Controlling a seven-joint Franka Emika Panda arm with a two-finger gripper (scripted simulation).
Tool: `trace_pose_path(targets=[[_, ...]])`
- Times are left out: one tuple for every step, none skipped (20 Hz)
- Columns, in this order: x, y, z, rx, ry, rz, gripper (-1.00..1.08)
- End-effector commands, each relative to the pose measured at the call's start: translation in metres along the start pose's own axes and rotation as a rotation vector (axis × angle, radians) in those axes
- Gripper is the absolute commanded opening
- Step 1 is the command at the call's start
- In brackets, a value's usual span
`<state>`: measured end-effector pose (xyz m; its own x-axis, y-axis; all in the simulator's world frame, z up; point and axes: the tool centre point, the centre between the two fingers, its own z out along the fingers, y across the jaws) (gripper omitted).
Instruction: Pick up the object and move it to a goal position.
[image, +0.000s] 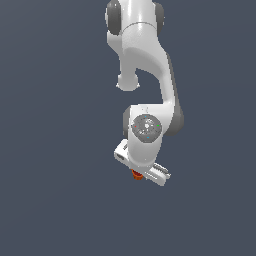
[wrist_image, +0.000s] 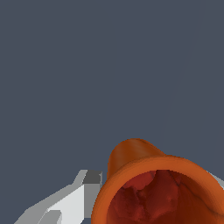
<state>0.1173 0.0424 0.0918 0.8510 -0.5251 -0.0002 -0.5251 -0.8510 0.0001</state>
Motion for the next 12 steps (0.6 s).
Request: trace_pose_path(targets=[[0.006,-0.005,-0.008,0.0,0.0,0.0,-1.0],[0.007,-0.006,-0.01,0.0,0.0,0.0,-1.0],[0.009,-0.007,-0.012,0.0,0.0,0.0,-1.0],[0.01,-0.008,-0.014,0.0,0.0,0.0,-1.0],[0.011,-0.009,-0.015,0.0,0.0,0.0,-1.0],[0.012,-0.01,-0.016,0.0,0.0,0.0,-1.0],[0.013,-0.01,-0.017,0.0,0.0,0.0,-1.0],[0.014,-0.011,-0.018,0.0,0.0,0.0,-1.0],[0.014,-0.011,-0.019,0.0,0.0,0.0,-1.0],[0.015,-0.012,-0.019,0.0,0.0,0.0,-1.0],[0.015,-0.012,-0.019,0.0,0.0,0.0,-1.0],[0.015,-0.012,-0.019,0.0,0.0,0.0,-1.0]])
